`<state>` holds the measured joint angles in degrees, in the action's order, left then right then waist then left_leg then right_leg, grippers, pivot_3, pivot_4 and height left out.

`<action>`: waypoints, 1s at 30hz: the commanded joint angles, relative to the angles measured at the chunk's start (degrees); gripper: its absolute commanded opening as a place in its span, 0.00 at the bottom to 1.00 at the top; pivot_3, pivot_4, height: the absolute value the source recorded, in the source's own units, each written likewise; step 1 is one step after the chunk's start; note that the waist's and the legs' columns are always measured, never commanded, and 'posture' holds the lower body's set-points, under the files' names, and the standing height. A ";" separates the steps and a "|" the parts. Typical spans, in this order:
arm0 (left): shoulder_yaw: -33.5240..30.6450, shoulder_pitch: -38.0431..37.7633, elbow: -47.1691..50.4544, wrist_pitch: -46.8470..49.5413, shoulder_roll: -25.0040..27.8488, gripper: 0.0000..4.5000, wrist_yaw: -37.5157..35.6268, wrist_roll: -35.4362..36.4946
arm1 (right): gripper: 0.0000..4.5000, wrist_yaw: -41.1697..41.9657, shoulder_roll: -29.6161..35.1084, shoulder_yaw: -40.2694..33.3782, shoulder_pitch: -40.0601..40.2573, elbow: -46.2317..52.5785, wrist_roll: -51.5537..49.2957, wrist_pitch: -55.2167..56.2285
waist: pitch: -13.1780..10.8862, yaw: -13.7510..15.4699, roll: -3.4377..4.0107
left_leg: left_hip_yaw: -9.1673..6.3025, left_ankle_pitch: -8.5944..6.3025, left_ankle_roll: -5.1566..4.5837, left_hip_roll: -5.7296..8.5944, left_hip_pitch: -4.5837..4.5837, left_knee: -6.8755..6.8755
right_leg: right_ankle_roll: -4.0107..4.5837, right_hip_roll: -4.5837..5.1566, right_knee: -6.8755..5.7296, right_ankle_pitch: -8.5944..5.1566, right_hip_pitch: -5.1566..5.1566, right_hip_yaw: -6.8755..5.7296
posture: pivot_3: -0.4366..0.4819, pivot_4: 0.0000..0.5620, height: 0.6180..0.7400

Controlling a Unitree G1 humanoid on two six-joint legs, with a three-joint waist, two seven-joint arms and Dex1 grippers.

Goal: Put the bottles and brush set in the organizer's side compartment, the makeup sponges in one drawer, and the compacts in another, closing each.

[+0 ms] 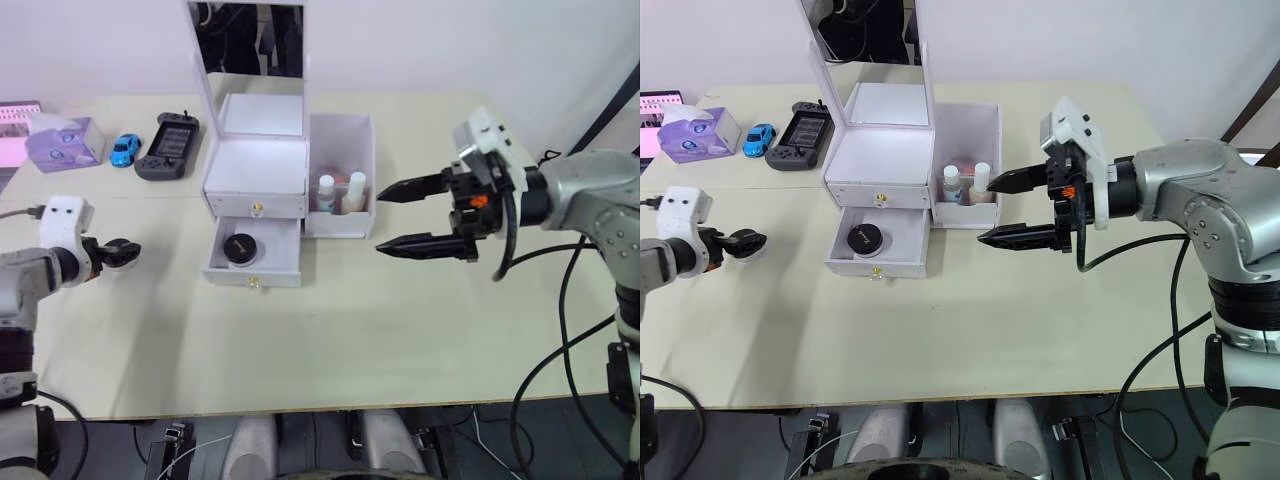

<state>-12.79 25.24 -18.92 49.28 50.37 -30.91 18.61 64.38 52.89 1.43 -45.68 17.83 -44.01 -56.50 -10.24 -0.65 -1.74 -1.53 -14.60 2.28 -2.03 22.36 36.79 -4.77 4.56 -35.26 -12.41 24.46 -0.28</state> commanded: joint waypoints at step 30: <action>-2.02 3.15 36.62 8.37 16.29 0.59 -35.70 24.28 | 1.00 -0.61 5.81 -7.78 5.44 3.87 -2.90 -0.43 | -0.11 -0.28 -0.12 | 0.02 -0.01 0.00 0.02 0.05 0.04 | -0.02 0.07 0.07 -0.01 0.02 0.00 | 0.48 0.27 1.00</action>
<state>-14.45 28.20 12.24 57.43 65.52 -63.55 39.16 63.92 58.46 -4.11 -39.94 19.61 -45.21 -56.70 -10.35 -0.94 -1.86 -1.50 -14.61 2.28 -2.01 22.41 36.83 -4.81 4.63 -35.19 -12.43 24.48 -0.26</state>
